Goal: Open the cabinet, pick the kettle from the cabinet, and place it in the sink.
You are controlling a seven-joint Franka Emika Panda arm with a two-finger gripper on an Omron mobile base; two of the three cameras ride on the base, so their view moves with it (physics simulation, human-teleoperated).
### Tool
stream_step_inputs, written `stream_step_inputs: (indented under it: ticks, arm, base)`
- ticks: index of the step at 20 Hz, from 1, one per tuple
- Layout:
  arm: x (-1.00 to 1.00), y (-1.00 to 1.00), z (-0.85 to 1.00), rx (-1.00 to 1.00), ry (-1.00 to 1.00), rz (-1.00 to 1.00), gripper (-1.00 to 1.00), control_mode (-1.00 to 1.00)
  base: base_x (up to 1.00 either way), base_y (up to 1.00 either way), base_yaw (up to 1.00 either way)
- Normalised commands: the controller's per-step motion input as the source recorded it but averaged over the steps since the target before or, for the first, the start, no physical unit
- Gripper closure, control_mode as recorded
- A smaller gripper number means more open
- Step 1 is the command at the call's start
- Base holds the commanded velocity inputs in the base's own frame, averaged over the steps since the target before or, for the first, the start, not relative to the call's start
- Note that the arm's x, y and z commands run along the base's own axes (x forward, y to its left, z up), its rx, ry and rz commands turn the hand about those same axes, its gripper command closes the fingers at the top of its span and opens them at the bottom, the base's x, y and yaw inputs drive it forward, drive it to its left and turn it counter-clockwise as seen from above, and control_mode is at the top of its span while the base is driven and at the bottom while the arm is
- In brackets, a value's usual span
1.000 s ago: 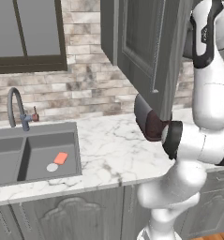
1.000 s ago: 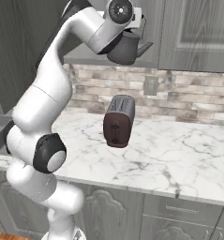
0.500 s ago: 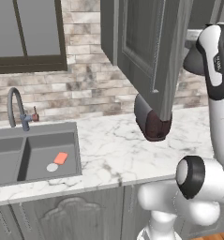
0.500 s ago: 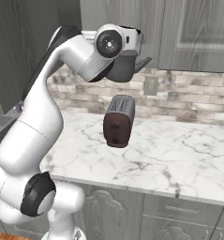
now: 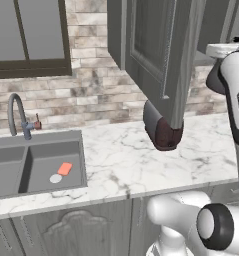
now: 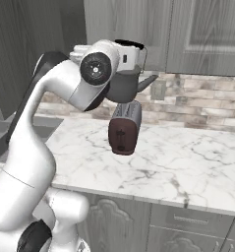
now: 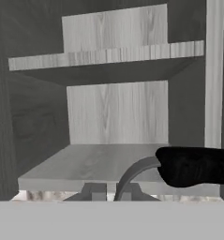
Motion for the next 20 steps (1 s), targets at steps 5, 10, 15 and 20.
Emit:
stream_step_inputs:
  ticks: [5,10,15,20]
  arm:
    - [-0.75,0.0,-0.45,0.0,-0.03,0.0,1.0,-1.0]
    - [-0.68,0.06,-0.44,0.0,0.0,0.01,1.0,-1.0]
    - [-0.58,0.11,-0.49,-0.02,0.03,0.08,1.0,-1.0]
    - [-0.54,0.25,-0.49,0.0,0.0,0.09,1.0,-1.0]
  base:
    - [0.0,0.0,0.0]
    - [0.0,0.0,0.0]
    - [0.0,0.0,0.0]
    - [0.0,0.0,0.0]
